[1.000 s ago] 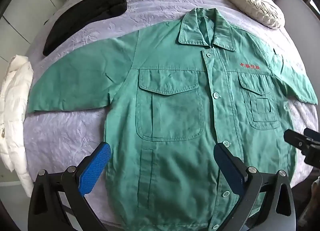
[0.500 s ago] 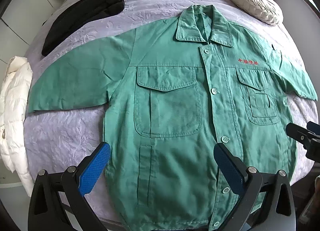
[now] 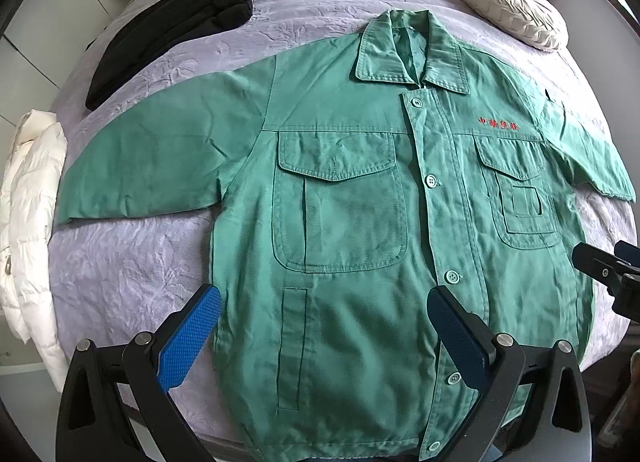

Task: Fold large clothes

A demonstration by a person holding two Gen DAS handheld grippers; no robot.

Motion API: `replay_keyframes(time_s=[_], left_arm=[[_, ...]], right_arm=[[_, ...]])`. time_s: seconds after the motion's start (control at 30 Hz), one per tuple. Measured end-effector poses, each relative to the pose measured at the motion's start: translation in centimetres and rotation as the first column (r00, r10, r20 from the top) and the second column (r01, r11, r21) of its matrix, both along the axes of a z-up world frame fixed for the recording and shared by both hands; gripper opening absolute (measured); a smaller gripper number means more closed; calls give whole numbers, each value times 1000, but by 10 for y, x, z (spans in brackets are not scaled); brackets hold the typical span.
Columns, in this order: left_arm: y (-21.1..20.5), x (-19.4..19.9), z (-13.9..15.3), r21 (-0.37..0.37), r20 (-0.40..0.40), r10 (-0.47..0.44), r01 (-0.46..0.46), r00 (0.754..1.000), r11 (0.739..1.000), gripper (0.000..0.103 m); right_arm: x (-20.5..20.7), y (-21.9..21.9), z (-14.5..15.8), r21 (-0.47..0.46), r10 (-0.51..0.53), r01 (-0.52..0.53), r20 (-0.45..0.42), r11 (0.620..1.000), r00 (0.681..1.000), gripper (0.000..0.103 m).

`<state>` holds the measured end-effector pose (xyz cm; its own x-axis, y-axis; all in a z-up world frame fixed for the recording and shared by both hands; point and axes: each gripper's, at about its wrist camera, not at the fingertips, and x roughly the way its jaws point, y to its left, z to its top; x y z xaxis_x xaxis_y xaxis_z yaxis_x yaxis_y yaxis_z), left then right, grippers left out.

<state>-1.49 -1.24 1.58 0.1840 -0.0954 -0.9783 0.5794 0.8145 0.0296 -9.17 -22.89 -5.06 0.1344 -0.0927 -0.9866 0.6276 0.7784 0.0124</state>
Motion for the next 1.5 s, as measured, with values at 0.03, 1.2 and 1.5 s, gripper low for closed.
replay_keyframes(time_s=[0.03, 1.2, 1.5], left_arm=[[0, 0, 0, 0, 0, -1, 1, 1000, 1000, 103], [2, 3, 0, 4, -3, 5, -5, 1000, 1000, 103], [6, 2, -1, 5, -3, 8, -8, 1000, 1000, 103]], right_arm=[[0, 0, 0, -1, -1, 1, -1, 1000, 1000, 103], [0, -1, 1, 2, 0, 0, -3, 1000, 1000, 103], [1, 0, 0, 3, -2, 2, -5, 1000, 1000, 103]])
